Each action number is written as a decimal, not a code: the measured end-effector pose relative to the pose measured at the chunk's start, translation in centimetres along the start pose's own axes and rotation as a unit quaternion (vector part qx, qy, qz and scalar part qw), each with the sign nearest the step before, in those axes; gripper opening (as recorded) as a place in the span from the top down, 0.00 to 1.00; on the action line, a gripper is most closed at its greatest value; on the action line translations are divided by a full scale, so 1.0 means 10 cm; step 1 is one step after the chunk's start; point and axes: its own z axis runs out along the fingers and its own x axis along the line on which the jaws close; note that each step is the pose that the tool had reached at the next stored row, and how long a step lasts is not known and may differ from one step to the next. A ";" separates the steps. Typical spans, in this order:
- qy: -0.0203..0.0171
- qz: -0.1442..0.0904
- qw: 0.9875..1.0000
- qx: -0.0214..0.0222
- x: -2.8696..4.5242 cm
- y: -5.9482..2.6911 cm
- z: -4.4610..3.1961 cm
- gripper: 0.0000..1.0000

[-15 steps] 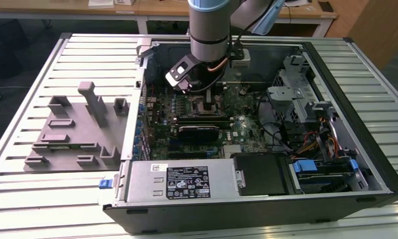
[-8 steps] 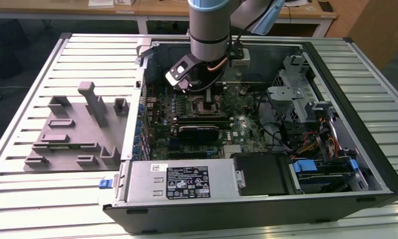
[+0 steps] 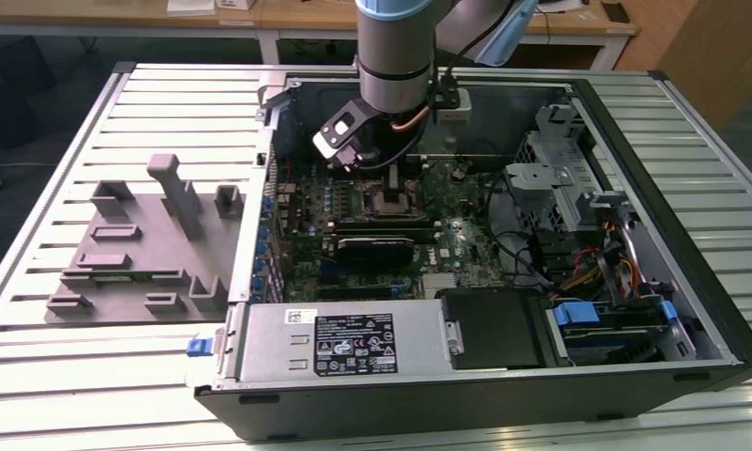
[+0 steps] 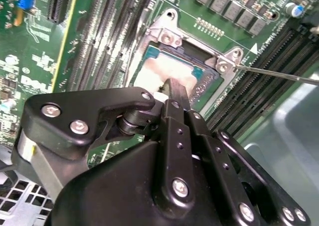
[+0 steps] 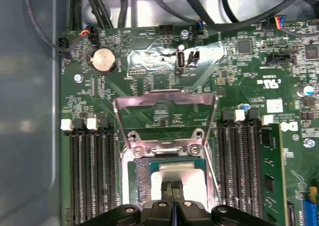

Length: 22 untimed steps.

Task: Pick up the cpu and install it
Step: 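Place the cpu into insertion slot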

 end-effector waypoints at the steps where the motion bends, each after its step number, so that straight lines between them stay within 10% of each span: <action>1: 0.001 0.000 1.000 0.000 0.004 -0.001 -0.001 0.89; 22: 0.001 0.000 1.000 0.000 -0.051 0.028 -0.182 0.89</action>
